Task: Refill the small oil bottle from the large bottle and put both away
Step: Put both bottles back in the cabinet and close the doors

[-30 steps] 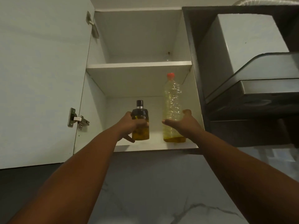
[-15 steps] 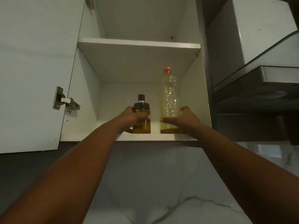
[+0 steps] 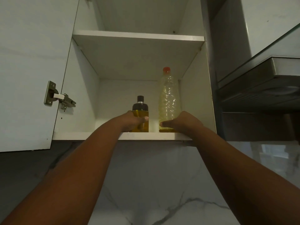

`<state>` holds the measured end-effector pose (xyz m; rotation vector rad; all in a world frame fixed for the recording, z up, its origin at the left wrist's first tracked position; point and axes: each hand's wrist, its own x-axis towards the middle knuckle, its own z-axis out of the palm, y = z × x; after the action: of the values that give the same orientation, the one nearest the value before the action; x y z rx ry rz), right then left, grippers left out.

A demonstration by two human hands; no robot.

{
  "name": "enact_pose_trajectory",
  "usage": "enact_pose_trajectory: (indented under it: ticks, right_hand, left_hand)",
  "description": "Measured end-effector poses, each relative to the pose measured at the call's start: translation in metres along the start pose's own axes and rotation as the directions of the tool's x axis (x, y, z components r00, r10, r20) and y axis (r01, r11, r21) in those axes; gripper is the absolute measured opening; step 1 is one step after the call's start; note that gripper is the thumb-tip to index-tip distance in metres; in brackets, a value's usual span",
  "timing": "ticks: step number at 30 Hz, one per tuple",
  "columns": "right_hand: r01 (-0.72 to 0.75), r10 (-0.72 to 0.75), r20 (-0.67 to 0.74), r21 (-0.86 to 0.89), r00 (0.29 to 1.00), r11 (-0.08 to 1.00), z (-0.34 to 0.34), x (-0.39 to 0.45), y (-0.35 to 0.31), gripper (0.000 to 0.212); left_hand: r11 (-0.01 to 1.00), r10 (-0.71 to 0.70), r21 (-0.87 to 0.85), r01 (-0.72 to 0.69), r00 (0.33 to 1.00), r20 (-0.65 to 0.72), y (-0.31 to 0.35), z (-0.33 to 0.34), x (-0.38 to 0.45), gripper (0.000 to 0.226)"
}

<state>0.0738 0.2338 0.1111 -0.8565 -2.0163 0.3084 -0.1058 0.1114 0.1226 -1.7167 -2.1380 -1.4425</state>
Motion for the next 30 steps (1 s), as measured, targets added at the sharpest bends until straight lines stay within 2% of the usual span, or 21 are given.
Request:
enact_pose_trajectory:
  ticks: [3, 4, 8, 9, 11, 14, 18, 23, 30]
  right_hand:
    - [0.008, -0.008, -0.002, -0.041, 1.000, 0.999, 0.000, 0.000, 0.000, 0.075]
    - [0.010, -0.009, 0.005, -0.053, 1.000, 0.999, 0.000, 0.000, 0.000, 0.077]
    - [-0.016, 0.017, 0.011, -0.063, 1.000, 0.998, 0.000, -0.004, -0.002, 0.095]
    - [-0.022, 0.022, -0.003, -0.062, 1.000, 0.998, 0.000, -0.006, -0.003, 0.100]
    - [-0.035, 0.030, -0.079, -0.068, 0.996, 0.997, 0.002, -0.009, -0.004, 0.109]
    - [-0.039, 0.025, -0.203, -0.066, 0.979, 0.997, 0.006, -0.012, -0.005, 0.111]
    - [0.037, -0.059, -0.284, -0.080, 0.957, 0.996, 0.009, -0.013, -0.004, 0.110]
    - [0.114, -0.156, -0.265, -0.168, 0.951, 0.979, 0.006, -0.020, -0.006, 0.103]
    - [0.189, -0.243, -0.144, -0.313, 0.959, 0.931, 0.007, -0.031, -0.005, 0.097]
  left_hand:
    - [0.995, -0.027, 0.098, 0.027, 1.000, -0.006, 0.002, 0.003, 0.000, 0.033]
    - [0.988, -0.045, 0.145, 0.047, 0.999, -0.014, 0.003, 0.004, 0.000, 0.041]
    - [0.951, -0.208, 0.213, 0.224, 0.974, -0.093, 0.005, 0.007, -0.001, 0.111]
    - [0.946, -0.229, 0.211, 0.248, 0.967, -0.108, 0.006, 0.009, -0.003, 0.124]
    - [0.935, -0.217, 0.254, 0.246, 0.967, -0.138, 0.008, 0.010, -0.006, 0.136]
    - [0.891, -0.164, 0.392, 0.228, 0.968, -0.192, 0.007, 0.010, -0.009, 0.140]
    - [0.844, -0.064, 0.502, 0.186, 0.966, -0.251, 0.006, 0.008, -0.013, 0.150]
    - [0.803, 0.162, 0.591, 0.077, 0.926, -0.341, 0.005, 0.007, -0.017, 0.141]
    - [0.778, 0.051, 0.612, 0.140, 0.957, -0.285, 0.009, 0.008, -0.031, 0.136]
